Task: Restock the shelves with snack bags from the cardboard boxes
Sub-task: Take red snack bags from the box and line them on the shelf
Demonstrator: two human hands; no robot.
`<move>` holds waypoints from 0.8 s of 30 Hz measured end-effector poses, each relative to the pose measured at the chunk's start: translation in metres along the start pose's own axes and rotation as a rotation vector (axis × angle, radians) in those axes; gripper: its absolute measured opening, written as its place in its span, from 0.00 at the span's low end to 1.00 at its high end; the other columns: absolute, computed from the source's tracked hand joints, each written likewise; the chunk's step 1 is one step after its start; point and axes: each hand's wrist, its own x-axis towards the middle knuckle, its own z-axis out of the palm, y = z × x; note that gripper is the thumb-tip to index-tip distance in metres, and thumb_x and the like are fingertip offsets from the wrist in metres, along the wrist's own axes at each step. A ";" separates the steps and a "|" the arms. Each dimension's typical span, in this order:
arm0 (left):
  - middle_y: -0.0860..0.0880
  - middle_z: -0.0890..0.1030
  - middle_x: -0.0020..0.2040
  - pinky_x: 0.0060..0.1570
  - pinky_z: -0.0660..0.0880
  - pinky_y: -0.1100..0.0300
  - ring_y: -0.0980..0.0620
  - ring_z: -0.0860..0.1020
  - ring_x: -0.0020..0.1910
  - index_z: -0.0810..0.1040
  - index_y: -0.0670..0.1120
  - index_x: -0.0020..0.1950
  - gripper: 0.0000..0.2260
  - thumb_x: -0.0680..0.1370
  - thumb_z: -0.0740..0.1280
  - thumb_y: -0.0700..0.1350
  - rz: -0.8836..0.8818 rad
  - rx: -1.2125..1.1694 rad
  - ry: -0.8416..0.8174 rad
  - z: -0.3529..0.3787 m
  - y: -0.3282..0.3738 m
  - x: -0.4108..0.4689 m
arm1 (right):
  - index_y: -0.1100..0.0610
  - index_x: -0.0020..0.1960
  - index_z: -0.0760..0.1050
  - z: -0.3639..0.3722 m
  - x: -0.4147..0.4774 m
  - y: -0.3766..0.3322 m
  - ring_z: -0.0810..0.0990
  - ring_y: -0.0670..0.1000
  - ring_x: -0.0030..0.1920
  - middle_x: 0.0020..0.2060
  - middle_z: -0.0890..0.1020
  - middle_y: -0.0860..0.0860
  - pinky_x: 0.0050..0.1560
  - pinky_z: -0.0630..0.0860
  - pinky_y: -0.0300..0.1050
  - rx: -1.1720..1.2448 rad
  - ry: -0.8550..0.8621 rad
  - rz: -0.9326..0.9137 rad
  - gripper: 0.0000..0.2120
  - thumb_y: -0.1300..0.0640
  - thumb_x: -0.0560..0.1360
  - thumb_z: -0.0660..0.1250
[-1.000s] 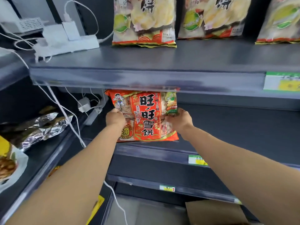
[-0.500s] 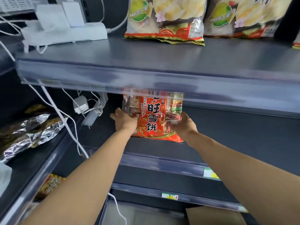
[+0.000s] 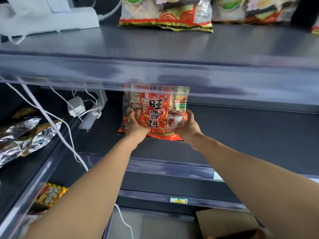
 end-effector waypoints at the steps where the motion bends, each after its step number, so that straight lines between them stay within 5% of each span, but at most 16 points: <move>1: 0.43 0.67 0.70 0.62 0.69 0.54 0.44 0.71 0.66 0.49 0.51 0.77 0.40 0.74 0.70 0.38 0.003 0.025 -0.001 -0.001 0.000 -0.004 | 0.47 0.74 0.51 -0.004 -0.005 0.002 0.72 0.56 0.63 0.66 0.69 0.54 0.52 0.77 0.48 -0.019 -0.004 -0.020 0.37 0.58 0.73 0.68; 6: 0.44 0.76 0.61 0.45 0.71 0.57 0.46 0.76 0.53 0.64 0.44 0.69 0.21 0.78 0.65 0.39 0.075 0.253 0.068 0.005 0.011 -0.035 | 0.57 0.73 0.59 -0.037 -0.026 0.017 0.72 0.56 0.64 0.68 0.68 0.57 0.48 0.71 0.43 -0.218 0.030 -0.082 0.28 0.64 0.75 0.63; 12: 0.46 0.80 0.57 0.54 0.72 0.57 0.47 0.77 0.55 0.77 0.44 0.60 0.11 0.78 0.63 0.39 0.279 0.426 -0.107 0.058 0.043 -0.099 | 0.56 0.67 0.71 -0.111 -0.067 0.053 0.77 0.53 0.58 0.62 0.77 0.53 0.49 0.69 0.34 -0.320 0.049 -0.141 0.18 0.62 0.77 0.62; 20: 0.49 0.80 0.44 0.42 0.69 0.62 0.49 0.76 0.42 0.80 0.43 0.55 0.10 0.76 0.63 0.37 0.499 0.477 -0.479 0.238 0.118 -0.252 | 0.61 0.63 0.76 -0.305 -0.160 0.175 0.76 0.57 0.61 0.60 0.78 0.57 0.61 0.70 0.45 -0.475 0.183 -0.123 0.15 0.63 0.77 0.60; 24: 0.46 0.81 0.53 0.45 0.69 0.63 0.49 0.77 0.49 0.79 0.43 0.57 0.10 0.77 0.64 0.39 0.593 0.475 -0.706 0.356 0.152 -0.352 | 0.61 0.60 0.78 -0.426 -0.216 0.270 0.78 0.58 0.59 0.56 0.81 0.58 0.59 0.71 0.45 -0.475 0.315 0.008 0.14 0.64 0.76 0.63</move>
